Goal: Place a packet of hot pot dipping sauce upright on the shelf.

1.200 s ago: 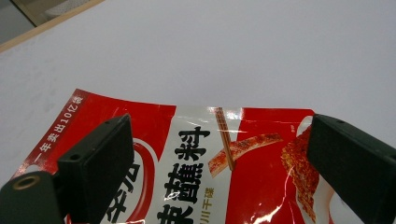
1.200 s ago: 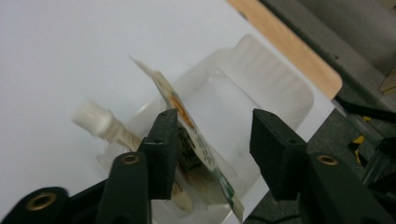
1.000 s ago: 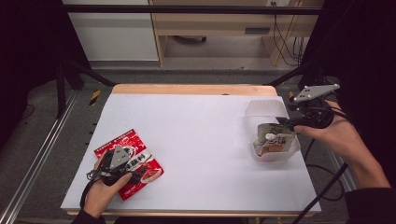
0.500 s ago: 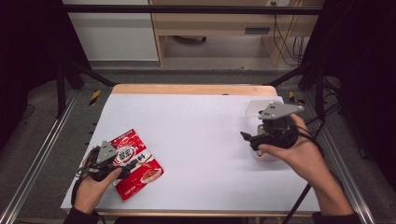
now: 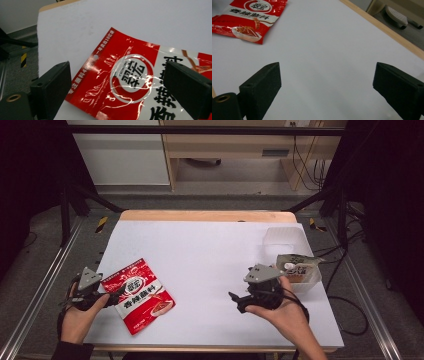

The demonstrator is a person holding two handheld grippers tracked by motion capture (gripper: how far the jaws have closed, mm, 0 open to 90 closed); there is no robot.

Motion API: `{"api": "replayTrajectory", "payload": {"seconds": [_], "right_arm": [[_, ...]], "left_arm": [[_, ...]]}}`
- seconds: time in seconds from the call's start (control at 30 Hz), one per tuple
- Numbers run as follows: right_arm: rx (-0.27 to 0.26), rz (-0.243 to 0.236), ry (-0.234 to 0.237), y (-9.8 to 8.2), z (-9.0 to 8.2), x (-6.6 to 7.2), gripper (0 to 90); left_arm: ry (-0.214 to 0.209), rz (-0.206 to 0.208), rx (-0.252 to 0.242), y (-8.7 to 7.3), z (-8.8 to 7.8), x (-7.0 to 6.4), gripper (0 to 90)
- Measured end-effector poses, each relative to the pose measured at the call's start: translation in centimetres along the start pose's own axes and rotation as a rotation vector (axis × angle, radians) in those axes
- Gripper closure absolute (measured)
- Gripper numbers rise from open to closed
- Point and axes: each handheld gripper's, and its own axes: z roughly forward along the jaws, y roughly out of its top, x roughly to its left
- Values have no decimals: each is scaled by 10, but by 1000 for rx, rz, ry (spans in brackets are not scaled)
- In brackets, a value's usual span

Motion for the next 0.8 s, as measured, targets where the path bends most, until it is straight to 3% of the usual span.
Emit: {"api": "replayTrajectory", "payload": {"seconds": [0.23,0.43,0.5,0.6,0.8], "right_arm": [[7,51,35,-22,39,26,115],[12,66,-6,-37,56,34,136],[20,70,-13,-42,58,34,137],[31,81,-13,-48,60,34,142],[59,67,-13,-52,63,36,148]], "left_arm": [[36,-52,-10,-12,-8,21,79],[56,-102,-7,-22,-11,44,83],[58,-107,0,-25,-10,49,90],[28,-94,16,-25,-4,52,130],[-2,-73,51,-24,7,50,157]]}}
